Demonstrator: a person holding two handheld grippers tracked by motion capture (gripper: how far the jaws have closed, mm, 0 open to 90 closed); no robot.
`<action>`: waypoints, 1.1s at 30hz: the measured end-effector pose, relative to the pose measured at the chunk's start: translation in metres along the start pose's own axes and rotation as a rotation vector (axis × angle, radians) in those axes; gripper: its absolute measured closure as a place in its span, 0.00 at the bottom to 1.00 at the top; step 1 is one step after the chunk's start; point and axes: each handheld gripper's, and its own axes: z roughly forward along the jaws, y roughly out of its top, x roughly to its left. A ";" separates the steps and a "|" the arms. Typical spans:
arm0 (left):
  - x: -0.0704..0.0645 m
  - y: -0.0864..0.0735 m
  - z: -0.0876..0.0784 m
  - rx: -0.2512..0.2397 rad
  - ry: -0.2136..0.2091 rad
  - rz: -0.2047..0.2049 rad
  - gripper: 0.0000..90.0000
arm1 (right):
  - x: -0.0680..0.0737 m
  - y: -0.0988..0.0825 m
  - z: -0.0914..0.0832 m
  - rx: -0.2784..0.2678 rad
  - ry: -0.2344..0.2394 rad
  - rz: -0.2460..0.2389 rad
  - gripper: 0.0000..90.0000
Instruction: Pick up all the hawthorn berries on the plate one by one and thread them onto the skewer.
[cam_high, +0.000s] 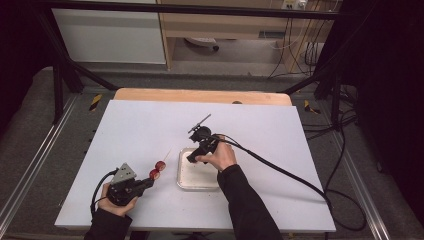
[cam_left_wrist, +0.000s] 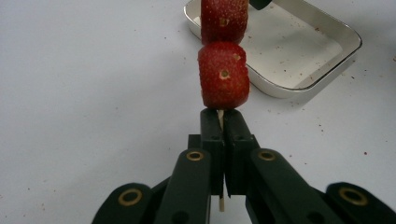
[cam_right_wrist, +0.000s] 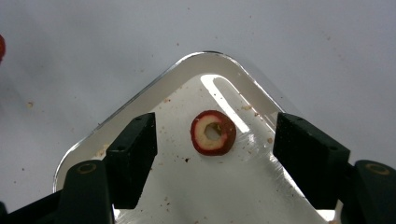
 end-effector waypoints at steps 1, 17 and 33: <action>0.000 0.000 0.000 0.001 0.000 0.000 0.98 | -0.001 0.001 0.002 0.009 -0.002 -0.009 0.37; -0.001 0.000 0.001 0.005 -0.003 0.002 0.98 | -0.004 0.009 0.016 0.087 0.031 -0.034 0.56; 0.000 0.000 0.001 0.005 -0.003 0.003 0.98 | -0.006 0.009 0.020 0.113 0.042 -0.012 0.69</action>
